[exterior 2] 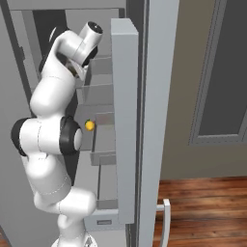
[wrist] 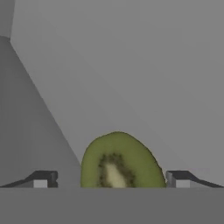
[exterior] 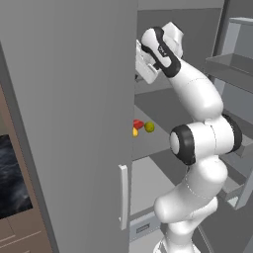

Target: Take the kiwi and lemon from the highest rack and move them to the second highest rack where the steak and pear are located, to maximize freezer space. Close the freezer door after rearranging.

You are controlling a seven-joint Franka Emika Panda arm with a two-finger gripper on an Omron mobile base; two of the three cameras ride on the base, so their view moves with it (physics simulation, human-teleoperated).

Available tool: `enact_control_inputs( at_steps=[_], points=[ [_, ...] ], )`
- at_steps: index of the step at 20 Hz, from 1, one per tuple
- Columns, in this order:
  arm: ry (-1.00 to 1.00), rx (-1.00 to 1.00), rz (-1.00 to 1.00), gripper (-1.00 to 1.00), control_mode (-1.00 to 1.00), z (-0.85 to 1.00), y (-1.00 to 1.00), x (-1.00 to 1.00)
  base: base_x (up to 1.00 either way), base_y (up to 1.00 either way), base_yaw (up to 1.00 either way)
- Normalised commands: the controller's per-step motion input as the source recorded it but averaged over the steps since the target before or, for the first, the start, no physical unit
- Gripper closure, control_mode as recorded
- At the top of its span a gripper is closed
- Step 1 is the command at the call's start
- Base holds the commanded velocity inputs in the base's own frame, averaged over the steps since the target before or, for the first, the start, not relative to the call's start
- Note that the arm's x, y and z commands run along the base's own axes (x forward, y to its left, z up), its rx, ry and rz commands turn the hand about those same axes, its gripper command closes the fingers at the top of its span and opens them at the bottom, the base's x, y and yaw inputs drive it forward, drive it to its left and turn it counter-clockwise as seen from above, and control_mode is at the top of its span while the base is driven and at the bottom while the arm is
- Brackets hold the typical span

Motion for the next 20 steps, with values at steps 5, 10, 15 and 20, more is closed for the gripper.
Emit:
enact_control_inputs(
  at_steps=[5,10,15,20],
  points=[
    [0.01,0.0,0.0,-1.0,-1.0,-0.34,0.14,0.01,0.0,0.0,0.0],
    [0.0,-0.01,0.0,-1.0,-1.0,-0.38,0.24,0.0,0.0,0.0,0.0],
    [0.0,-0.04,0.0,-1.0,-1.0,-0.39,0.35,0.05,0.0,0.0,0.0],
    [0.02,-0.09,0.0,-1.0,-1.0,-0.47,0.34,0.04,0.0,0.0,0.0]
  ],
)
